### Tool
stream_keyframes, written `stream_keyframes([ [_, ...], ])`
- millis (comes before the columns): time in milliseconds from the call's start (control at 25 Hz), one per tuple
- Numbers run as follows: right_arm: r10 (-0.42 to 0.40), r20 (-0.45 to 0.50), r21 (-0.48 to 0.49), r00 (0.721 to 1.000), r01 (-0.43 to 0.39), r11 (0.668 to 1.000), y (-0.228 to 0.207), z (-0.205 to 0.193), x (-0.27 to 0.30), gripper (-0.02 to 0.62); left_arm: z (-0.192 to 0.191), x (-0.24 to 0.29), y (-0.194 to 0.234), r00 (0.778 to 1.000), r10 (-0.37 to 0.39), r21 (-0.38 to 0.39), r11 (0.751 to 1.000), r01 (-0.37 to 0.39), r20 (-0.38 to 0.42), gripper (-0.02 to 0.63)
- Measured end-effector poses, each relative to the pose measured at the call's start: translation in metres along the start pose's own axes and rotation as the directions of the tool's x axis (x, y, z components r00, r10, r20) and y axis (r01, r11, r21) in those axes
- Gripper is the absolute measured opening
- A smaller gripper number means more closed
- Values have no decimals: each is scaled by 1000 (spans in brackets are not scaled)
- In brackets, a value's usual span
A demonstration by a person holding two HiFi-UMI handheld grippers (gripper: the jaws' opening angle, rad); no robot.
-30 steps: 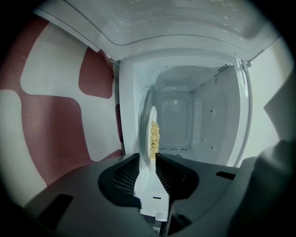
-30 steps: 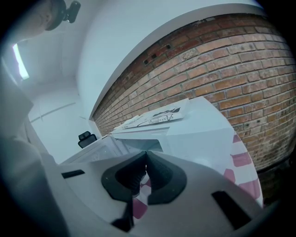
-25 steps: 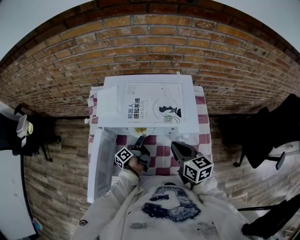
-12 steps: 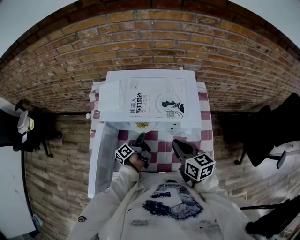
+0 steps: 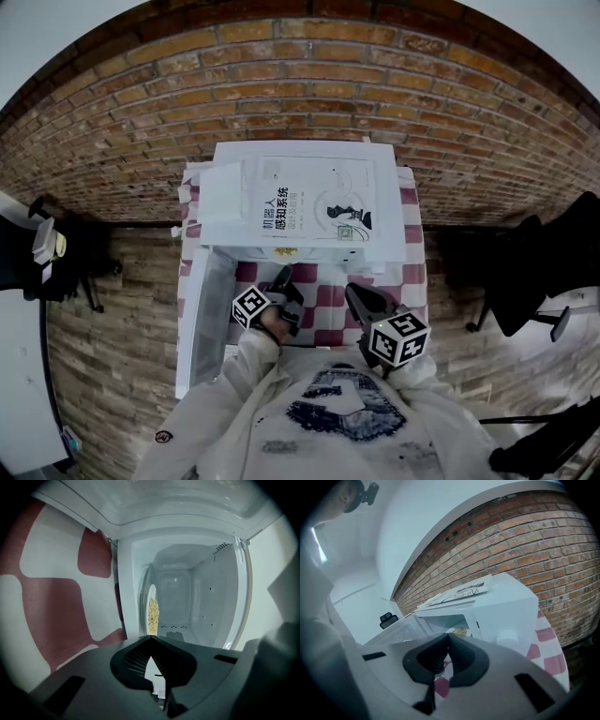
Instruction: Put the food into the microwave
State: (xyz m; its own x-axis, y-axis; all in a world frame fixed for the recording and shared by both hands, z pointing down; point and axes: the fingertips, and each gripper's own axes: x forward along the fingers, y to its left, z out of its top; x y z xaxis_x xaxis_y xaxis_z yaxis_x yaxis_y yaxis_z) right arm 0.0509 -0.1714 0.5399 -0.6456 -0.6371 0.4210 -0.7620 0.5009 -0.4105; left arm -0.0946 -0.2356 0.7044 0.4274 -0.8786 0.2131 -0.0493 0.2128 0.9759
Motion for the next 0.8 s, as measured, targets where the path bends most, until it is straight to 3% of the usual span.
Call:
stream_keyframes([
  [800,-2,-33,16,999,2,1000,-1,-5,13,14,15,25,-6,1000,-8,-15,1000,8,4,8],
])
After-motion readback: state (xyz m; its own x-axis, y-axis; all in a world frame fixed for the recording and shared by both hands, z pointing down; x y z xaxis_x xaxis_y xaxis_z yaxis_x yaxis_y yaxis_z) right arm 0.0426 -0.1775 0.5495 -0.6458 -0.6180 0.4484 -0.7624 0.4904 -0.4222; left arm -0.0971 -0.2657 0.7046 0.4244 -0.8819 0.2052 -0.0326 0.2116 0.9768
